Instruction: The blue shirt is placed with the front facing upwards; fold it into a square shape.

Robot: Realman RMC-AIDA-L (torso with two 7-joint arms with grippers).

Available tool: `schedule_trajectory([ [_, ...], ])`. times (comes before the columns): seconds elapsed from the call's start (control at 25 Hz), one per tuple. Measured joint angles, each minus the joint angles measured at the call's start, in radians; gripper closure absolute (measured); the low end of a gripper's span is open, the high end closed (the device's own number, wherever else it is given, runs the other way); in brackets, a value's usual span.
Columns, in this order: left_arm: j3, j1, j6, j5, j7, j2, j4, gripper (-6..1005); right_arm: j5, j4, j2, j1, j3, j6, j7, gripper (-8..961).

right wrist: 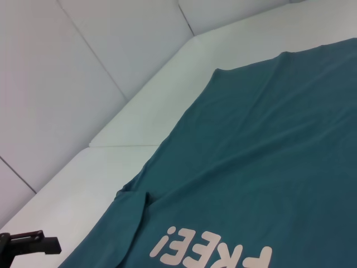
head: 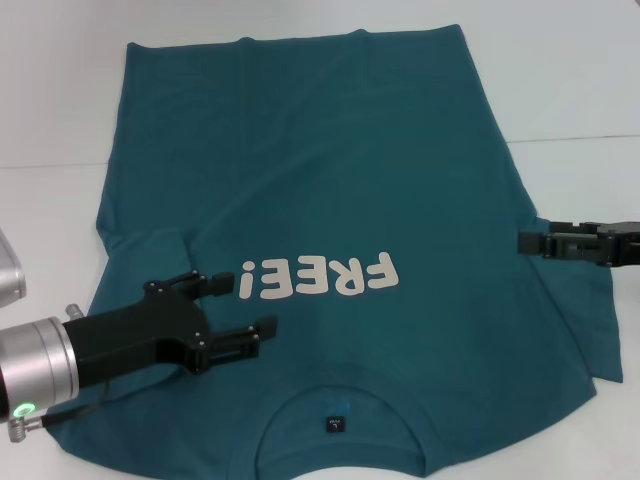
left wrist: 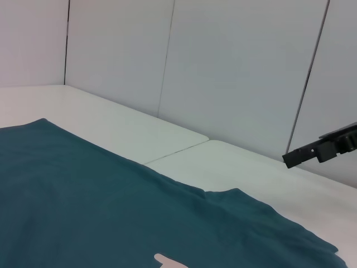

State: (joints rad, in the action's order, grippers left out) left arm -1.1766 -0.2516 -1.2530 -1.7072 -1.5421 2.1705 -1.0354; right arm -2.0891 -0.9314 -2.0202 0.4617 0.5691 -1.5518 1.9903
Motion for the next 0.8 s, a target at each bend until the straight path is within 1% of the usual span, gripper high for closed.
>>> schedule_trajectory([
  [0.8,0.000,-0.001,-0.002,0.000,0.000,0.000,0.000,159,-0.004,-0.011,0.000,-0.009,-0.021,0.013,0.013,30],
])
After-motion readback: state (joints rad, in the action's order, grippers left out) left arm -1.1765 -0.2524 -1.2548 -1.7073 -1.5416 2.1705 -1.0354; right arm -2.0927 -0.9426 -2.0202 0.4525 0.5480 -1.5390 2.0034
